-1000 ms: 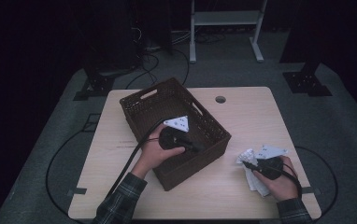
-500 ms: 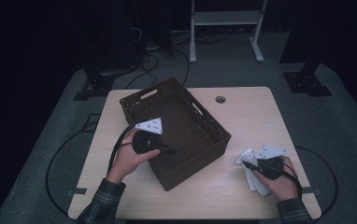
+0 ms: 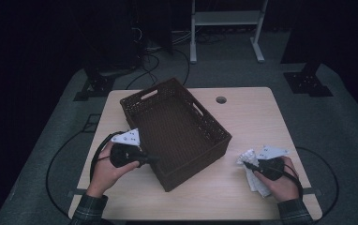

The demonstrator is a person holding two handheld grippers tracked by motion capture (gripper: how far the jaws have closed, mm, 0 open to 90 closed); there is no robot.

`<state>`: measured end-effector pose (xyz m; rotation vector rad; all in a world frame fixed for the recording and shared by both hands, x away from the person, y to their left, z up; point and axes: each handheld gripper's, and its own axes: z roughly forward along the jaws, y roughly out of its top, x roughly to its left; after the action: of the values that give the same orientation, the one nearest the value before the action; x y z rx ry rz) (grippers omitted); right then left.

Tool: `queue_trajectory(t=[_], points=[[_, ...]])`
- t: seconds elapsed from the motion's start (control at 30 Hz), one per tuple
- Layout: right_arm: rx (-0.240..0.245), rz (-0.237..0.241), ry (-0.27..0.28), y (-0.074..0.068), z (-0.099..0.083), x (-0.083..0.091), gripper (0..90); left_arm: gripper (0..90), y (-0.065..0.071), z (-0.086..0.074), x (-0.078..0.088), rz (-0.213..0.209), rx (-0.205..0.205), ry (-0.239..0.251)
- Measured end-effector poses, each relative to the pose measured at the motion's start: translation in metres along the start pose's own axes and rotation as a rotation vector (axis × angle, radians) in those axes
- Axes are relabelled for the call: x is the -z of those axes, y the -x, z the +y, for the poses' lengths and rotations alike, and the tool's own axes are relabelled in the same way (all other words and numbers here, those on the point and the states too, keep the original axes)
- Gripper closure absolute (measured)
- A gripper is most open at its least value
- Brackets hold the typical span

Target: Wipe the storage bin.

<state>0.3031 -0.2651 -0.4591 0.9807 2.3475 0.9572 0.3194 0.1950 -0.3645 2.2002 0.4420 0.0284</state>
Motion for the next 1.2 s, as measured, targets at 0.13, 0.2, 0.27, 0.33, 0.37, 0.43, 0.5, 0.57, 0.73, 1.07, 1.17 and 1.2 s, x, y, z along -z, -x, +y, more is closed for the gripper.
queue_trajectory(t=[0.13,0.2,0.27,0.33,0.37,0.43,0.5,0.57,0.73,1.07,1.17,1.2], points=[[-0.002,0.001,-0.001,0.000,0.000,0.000,75.2,88.9,0.000,-0.009,-0.001,0.002,0.018,-0.011],[-0.001,0.002,-0.001,0.000,0.000,0.000,75.3,88.8,-0.001,-0.011,-0.004,-0.001,0.022,-0.018],[0.000,0.001,-0.002,0.000,0.000,0.000,75.3,88.8,-0.002,-0.012,-0.008,-0.004,0.021,-0.030],[0.000,0.002,-0.002,0.000,0.000,0.000,75.3,89.1,-0.002,-0.011,-0.010,-0.012,0.024,-0.025],[0.000,0.002,-0.002,0.000,0.000,0.000,75.3,89.2,-0.002,-0.011,-0.010,-0.009,0.024,-0.024],[0.003,0.002,-0.004,0.001,0.000,-0.001,75.3,89.2,-0.001,-0.010,-0.012,-0.006,0.021,-0.023],[0.002,0.003,-0.005,0.001,0.000,-0.001,75.3,89.3,0.000,-0.008,-0.015,-0.008,0.021,-0.018],[0.001,0.001,-0.006,0.001,0.000,-0.001,75.3,89.4,0.002,-0.006,-0.020,-0.006,0.027,-0.009],[0.000,0.002,-0.011,0.001,0.000,-0.001,75.3,89.5,0.005,0.002,-0.031,0.000,0.024,-0.006],[0.001,0.002,-0.007,0.002,0.000,-0.001,75.3,89.5,0.004,0.019,-0.055,-0.018,0.019,0.009],[-0.013,0.000,-0.005,0.002,0.000,0.000,75.3,89.5,0.002,0.026,-0.063,-0.022,0.009,0.010],[-0.015,0.000,-0.005,0.003,-0.001,0.000,75.3,89.5,0.002,0.028,-0.066,-0.025,0.013,0.017]])
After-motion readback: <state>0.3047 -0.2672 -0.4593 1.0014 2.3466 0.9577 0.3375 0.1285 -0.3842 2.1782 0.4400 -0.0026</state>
